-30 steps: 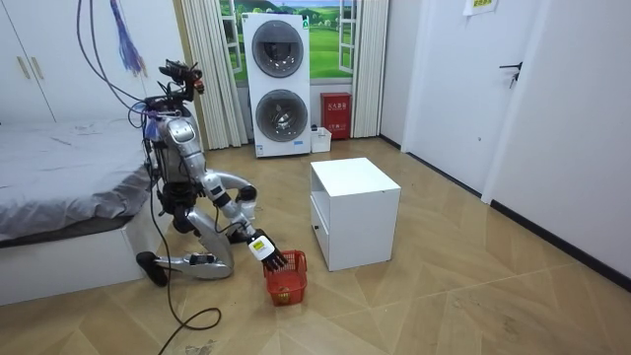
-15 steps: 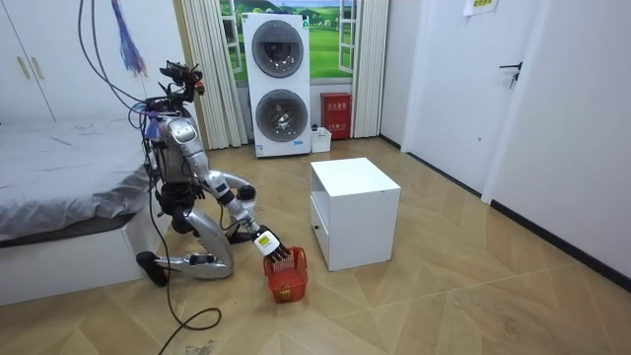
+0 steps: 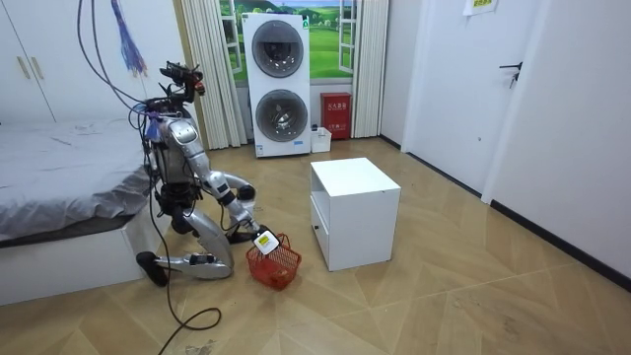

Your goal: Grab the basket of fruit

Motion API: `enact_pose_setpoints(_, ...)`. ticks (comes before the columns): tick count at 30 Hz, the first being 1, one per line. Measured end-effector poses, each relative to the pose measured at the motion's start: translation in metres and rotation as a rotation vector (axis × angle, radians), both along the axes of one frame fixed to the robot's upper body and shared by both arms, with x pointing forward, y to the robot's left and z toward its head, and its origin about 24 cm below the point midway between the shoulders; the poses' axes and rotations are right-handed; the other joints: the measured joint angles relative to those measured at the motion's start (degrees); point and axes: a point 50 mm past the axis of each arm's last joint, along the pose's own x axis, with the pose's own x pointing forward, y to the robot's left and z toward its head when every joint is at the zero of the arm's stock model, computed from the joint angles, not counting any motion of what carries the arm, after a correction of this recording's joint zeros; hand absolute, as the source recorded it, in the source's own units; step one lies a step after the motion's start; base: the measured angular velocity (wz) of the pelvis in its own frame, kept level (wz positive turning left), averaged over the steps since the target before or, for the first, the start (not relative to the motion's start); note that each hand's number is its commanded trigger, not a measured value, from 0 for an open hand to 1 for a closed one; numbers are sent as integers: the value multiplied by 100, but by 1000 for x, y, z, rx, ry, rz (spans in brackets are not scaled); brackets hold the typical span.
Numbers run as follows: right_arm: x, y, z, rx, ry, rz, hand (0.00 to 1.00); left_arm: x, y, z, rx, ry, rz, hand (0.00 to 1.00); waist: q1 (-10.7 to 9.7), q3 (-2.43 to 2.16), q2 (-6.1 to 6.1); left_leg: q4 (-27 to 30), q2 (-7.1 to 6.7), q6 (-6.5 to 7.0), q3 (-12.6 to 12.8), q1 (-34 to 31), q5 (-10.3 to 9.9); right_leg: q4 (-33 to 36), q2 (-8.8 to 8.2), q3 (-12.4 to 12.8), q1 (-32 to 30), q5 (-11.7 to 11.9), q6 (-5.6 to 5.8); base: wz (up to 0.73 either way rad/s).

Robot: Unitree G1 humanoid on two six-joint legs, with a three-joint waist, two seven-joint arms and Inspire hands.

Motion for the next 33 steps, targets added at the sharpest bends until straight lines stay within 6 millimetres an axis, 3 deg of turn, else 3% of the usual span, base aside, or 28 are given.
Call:
enact_pose_setpoints(10,-7,-4,-3,47,-11,-82,100,-1,0,0,-6,2,11,0,48,-8,48,-46,4,-55,-14,6,95,83,0,-6,-25,0,-1,0)
enact_pose_setpoints(29,-16,-9,-6,74,11,-124,100,-4,1,-1,-22,18,39,0,50,1,23,-6,8,-7,-77,79,208,177,5,-79,143,-9,-20,0)
enact_pose_setpoints(33,-21,-7,-10,103,22,-138,100,-3,3,0,-26,6,74,0,52,31,-47,36,8,9,-106,77,199,186,87,-73,149,-16,-36,-4)
